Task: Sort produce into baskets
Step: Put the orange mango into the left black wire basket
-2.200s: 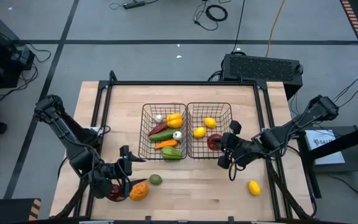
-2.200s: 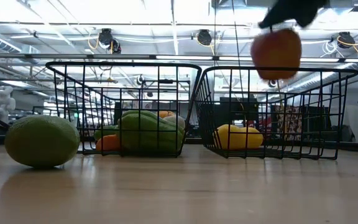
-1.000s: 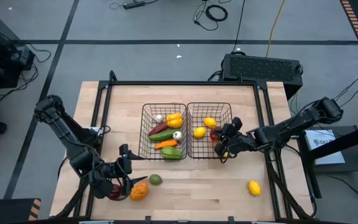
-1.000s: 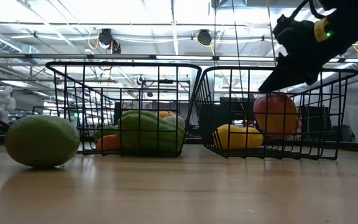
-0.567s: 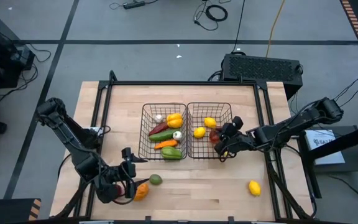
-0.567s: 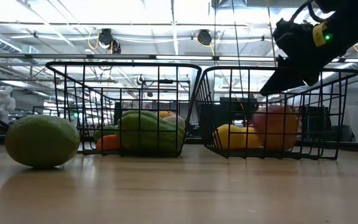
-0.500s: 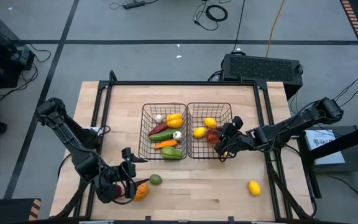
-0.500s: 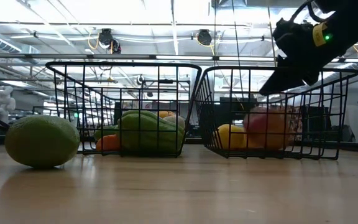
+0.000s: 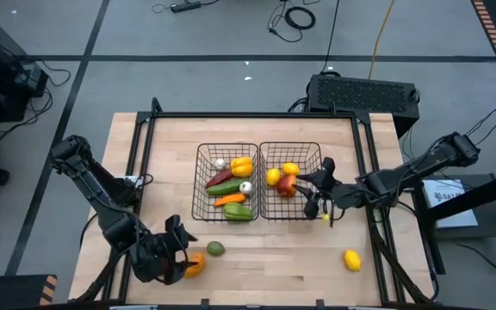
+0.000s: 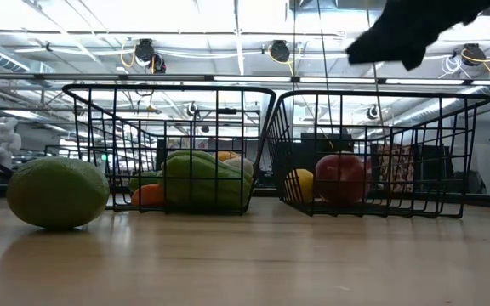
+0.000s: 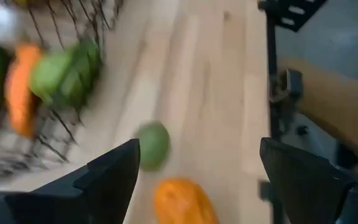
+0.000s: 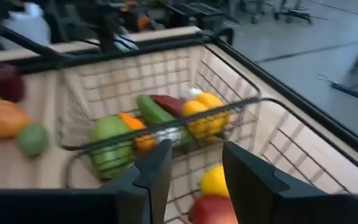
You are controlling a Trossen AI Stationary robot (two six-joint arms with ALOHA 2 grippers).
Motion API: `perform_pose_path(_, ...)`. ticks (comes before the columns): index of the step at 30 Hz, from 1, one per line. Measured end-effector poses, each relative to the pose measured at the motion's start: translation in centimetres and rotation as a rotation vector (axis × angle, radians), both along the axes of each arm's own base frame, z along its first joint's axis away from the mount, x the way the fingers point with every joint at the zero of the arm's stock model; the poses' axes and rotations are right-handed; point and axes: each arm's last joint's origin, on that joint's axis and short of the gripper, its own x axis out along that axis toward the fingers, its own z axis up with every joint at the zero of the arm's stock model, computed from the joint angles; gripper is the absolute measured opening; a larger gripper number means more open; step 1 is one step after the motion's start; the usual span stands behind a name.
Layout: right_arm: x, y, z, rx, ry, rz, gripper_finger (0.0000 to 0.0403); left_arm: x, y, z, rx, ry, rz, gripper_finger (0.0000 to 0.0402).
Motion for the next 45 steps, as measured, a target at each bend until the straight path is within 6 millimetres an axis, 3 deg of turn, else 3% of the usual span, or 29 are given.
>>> perform_pose_path(10, -0.9, 2.4, 0.0, -0.007, 0.014, 0.124, 0.0135, -1.9, -0.7, -0.7, -0.168, 0.200, 0.048, 0.0336)
perform_pose_path(21, -0.6, 3.4, -0.9, 0.000, 0.042, 0.147, 0.0135, -1.0, -2.3, -3.7, -0.209, 0.287, 0.216, 0.0336)
perform_pose_path(28, -0.2, 3.6, -1.1, 0.005, 0.031, 0.144, 0.0135, -0.3, -2.9, -5.2, -0.167, 0.271, 0.263, 0.0342)
perform_pose_path(34, -0.1, 3.7, -0.8, 0.012, 0.005, 0.148, 0.0135, 0.1, -3.5, -6.6, -0.124, 0.299, 0.242, 0.0394)
perform_pose_path(45, -0.1, 3.7, -0.8, 0.016, 0.006, 0.147, 0.0135, 0.5, -4.0, -8.9, -0.044, 0.329, 0.261, 0.0399)
